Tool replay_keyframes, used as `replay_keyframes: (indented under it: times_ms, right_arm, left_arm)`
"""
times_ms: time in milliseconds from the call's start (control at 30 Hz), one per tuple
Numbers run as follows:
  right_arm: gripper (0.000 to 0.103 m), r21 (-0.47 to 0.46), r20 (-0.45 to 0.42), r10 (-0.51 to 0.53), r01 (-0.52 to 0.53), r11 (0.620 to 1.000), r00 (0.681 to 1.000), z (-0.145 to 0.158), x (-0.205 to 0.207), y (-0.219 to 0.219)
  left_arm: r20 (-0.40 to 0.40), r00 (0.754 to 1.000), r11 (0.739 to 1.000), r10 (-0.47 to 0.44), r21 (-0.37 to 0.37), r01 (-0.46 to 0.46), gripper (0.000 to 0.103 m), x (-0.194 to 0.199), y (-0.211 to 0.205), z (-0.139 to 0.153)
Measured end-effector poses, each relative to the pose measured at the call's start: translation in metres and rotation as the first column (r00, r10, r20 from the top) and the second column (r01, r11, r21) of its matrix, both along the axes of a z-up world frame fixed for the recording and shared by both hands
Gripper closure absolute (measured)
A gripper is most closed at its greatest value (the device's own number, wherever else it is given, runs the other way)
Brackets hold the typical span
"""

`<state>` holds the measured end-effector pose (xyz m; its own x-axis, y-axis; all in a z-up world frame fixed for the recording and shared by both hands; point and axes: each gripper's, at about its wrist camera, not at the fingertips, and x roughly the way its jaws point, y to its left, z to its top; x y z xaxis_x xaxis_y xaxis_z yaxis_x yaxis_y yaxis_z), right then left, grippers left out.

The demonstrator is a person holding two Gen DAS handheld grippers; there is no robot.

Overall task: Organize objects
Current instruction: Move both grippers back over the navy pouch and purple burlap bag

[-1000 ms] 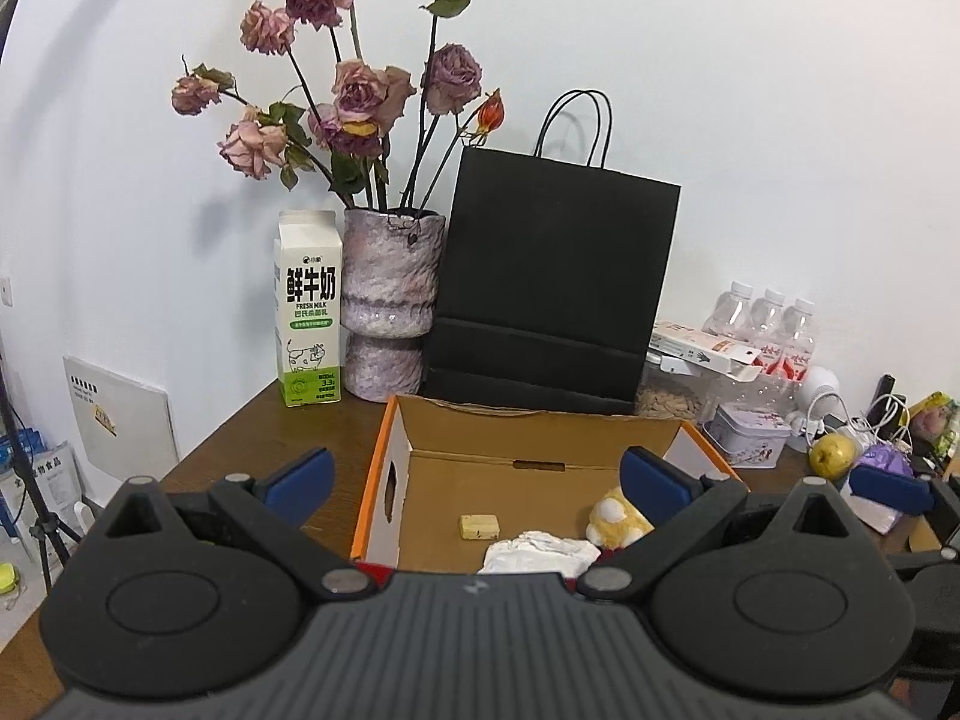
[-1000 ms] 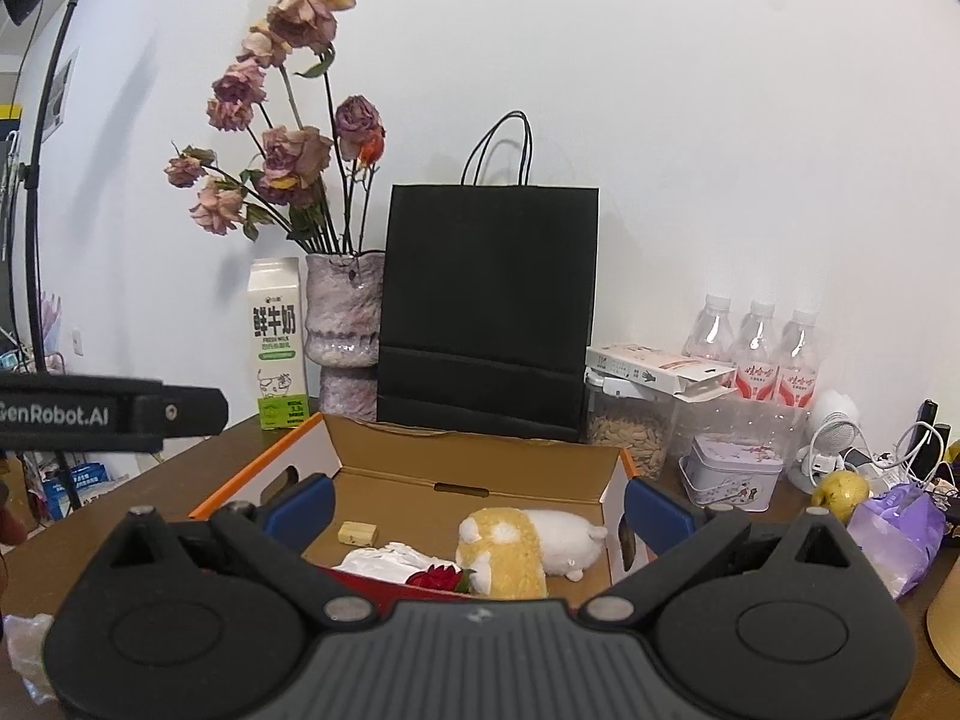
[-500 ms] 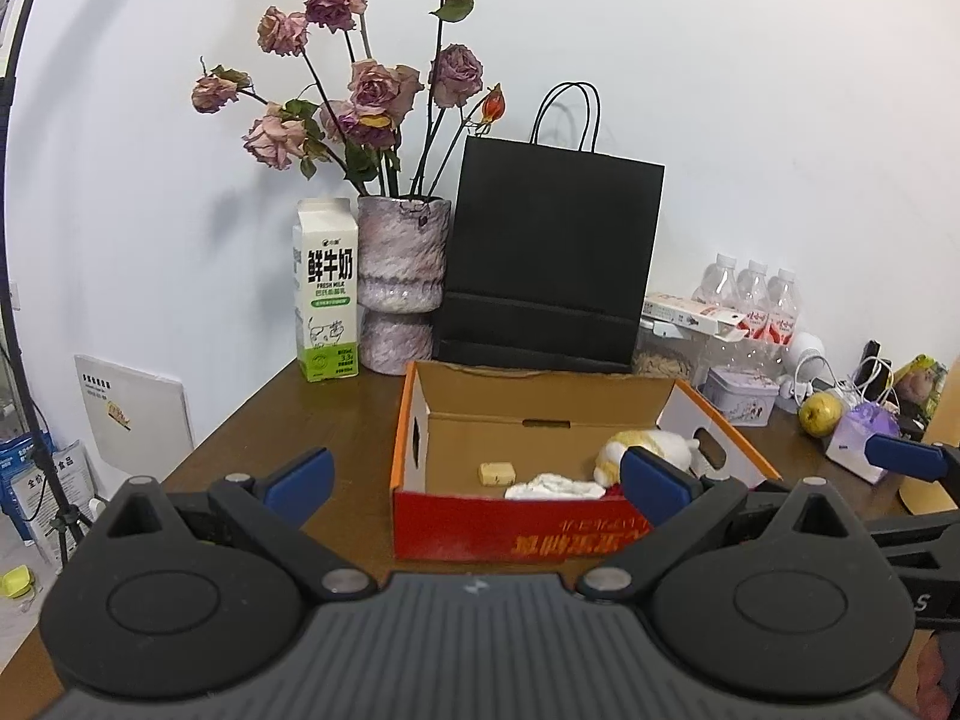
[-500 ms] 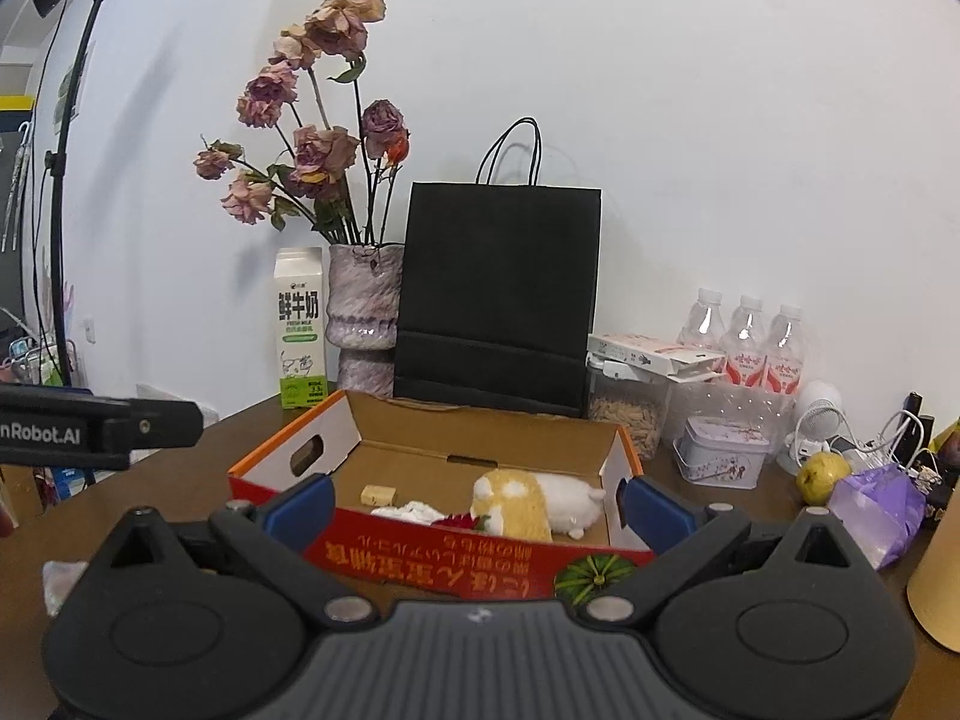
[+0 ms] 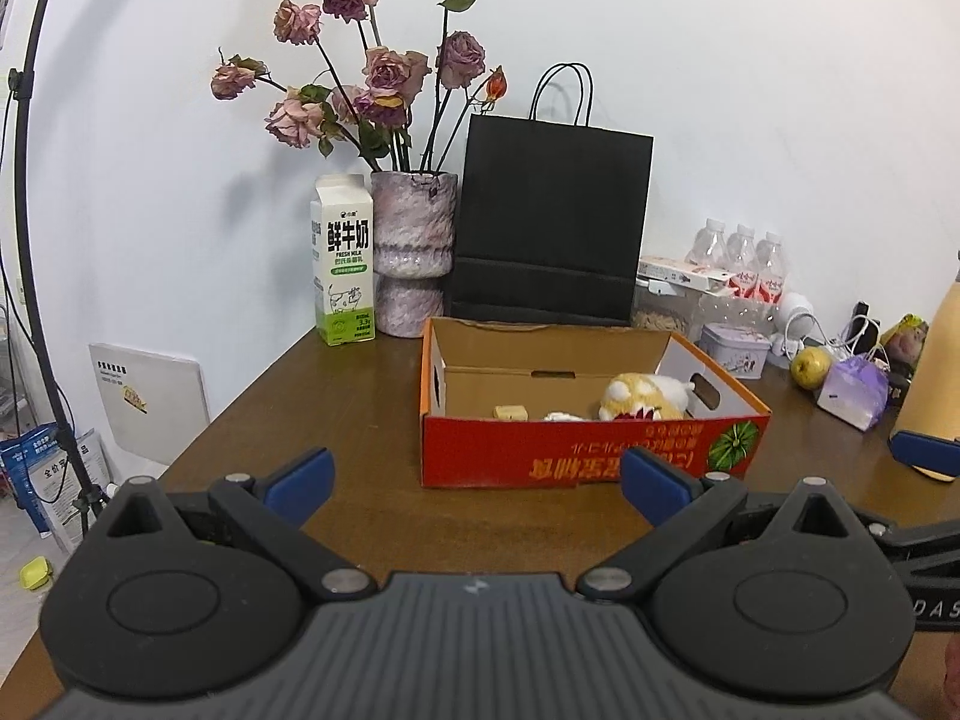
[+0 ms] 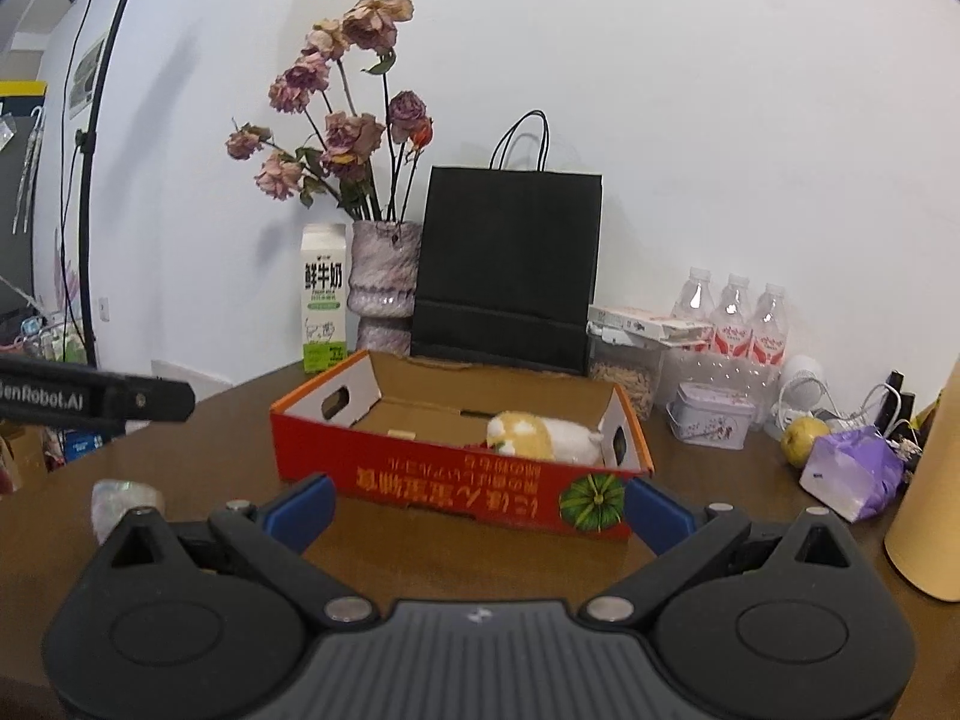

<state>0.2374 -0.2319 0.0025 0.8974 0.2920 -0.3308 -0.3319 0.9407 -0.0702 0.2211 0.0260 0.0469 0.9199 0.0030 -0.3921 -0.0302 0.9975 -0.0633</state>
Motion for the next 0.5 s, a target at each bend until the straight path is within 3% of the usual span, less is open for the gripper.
replay_keyframes:
  times_ms: [500]
  right_arm:
    - [0.000, 0.004, -0.064, -0.004, 0.004, 1.000, 0.998, -0.029, -0.042, -0.013]
  left_arm:
    - [-0.055, 0.998, 1.000, -0.029, -0.001, 0.029, 0.000, -0.037, -0.001, -0.021]
